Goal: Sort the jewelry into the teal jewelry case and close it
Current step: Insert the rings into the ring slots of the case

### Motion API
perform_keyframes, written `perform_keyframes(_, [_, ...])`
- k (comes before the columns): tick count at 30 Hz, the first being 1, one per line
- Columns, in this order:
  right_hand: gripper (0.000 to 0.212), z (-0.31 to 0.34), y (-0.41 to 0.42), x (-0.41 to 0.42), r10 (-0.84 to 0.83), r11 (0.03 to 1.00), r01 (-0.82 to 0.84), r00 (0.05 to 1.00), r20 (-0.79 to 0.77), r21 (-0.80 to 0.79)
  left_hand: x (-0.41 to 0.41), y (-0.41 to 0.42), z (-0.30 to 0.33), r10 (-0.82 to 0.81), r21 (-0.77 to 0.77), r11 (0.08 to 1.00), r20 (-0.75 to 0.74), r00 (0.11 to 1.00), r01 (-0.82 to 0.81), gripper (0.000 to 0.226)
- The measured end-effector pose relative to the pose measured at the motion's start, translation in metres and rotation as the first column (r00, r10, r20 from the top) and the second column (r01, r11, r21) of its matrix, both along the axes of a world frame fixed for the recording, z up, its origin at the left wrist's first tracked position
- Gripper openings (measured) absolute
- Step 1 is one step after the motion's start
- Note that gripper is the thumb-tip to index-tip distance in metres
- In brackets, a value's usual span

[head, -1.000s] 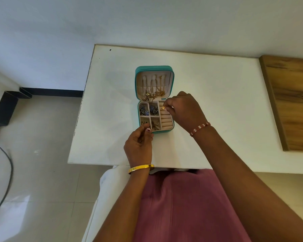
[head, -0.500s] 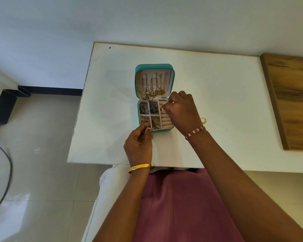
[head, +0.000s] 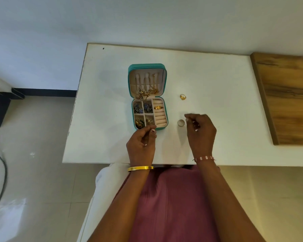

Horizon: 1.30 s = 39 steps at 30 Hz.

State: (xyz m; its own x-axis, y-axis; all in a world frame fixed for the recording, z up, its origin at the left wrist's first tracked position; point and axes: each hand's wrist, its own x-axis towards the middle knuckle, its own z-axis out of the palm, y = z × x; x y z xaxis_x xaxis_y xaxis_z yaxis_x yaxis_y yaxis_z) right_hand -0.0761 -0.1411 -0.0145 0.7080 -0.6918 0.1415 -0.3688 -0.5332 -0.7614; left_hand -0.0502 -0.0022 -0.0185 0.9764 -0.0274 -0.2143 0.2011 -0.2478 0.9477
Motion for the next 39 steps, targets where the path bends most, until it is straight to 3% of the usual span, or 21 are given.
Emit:
perform_keyframes(3, [0.016,-0.008,0.001,-0.012,-0.101,0.990,0.110,0.990,-0.096,0.086,-0.004,-0.004,-0.001,-0.041,0.004,0.999,-0.014,0.999,0.041,0.016])
perform_keyframes(8, [0.024,-0.017,0.000,-0.010,-0.010,1.000,0.015,0.978,-0.207,0.026,-0.007,-0.006,-0.003,-0.100,0.026,0.995,-0.033,0.994,0.101,0.015])
perform_keyframes(20, [0.010,-0.024,0.001,-0.004,0.044,0.994,-0.067,0.965,-0.258,-0.081,-0.008,-0.007,-0.006,-0.130,0.025,0.991,-0.073,0.989,0.132,0.016])
perform_keyframes(25, [0.021,-0.023,0.004,-0.003,0.024,0.996,-0.048,0.958,-0.285,-0.078,-0.008,-0.007,-0.006,-0.126,0.005,0.992,-0.091,0.988,0.127,0.017])
perform_keyframes(32, [0.007,-0.006,0.027,-0.009,0.164,0.983,-0.173,0.977,-0.134,-0.057,-0.005,-0.008,-0.007,-0.111,-0.132,0.988,-0.224,0.968,0.083,0.020])
perform_keyframes(39, [0.010,0.000,0.049,-0.007,0.227,0.970,-0.217,0.970,-0.089,0.110,-0.003,-0.003,-0.006,-0.092,-0.095,0.992,-0.155,0.984,0.078,0.018])
